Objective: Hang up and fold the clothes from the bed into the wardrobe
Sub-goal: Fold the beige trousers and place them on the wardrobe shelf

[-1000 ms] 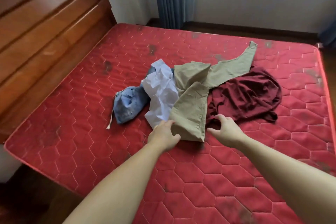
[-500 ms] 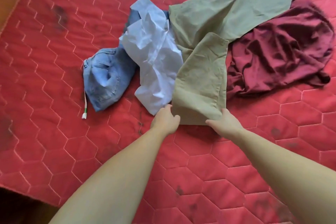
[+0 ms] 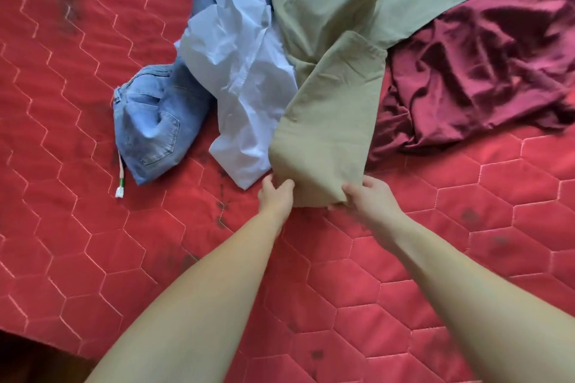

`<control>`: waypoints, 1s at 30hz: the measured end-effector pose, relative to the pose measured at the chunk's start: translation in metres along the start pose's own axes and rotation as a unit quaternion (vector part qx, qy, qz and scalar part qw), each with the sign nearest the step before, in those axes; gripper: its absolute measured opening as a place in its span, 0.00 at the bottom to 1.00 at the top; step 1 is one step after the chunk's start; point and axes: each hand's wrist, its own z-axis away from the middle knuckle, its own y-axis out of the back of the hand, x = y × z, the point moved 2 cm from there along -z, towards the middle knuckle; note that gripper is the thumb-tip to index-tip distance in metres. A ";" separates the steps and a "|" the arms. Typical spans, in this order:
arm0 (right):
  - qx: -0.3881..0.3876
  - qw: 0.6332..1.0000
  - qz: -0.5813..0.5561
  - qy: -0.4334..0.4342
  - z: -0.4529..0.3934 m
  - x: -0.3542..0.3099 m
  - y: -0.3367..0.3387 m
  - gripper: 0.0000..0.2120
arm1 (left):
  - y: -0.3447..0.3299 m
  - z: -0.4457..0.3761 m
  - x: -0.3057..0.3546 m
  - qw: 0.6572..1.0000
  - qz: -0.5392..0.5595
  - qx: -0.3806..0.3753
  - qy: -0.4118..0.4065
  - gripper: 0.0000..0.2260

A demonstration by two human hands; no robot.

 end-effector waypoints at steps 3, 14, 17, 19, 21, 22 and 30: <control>0.014 0.998 -0.059 0.036 0.027 -0.022 0.013 0.10 | 0.002 0.024 0.016 0.987 0.141 -0.046 0.065 0.20; -0.086 0.992 0.087 0.028 0.161 -0.048 0.087 0.10 | -0.004 0.172 0.112 0.942 0.240 -0.229 -0.051 0.11; -0.059 0.980 0.188 0.005 0.194 -0.055 0.113 0.10 | -0.002 0.213 0.129 0.956 0.096 -0.257 -0.105 0.11; -0.018 0.973 0.227 0.034 0.206 -0.067 0.132 0.12 | -0.004 0.248 0.149 0.951 0.058 -0.249 -0.174 0.07; 0.052 0.973 0.208 0.080 0.215 -0.085 0.150 0.15 | -0.004 0.283 0.168 0.937 0.039 -0.253 -0.236 0.08; 0.078 0.974 0.180 0.110 0.222 -0.097 0.158 0.16 | -0.004 0.298 0.178 0.927 0.033 -0.261 -0.265 0.09; -0.010 0.986 0.075 0.147 0.295 -0.179 0.188 0.34 | 0.018 0.412 0.231 0.873 -0.074 -0.269 -0.400 0.11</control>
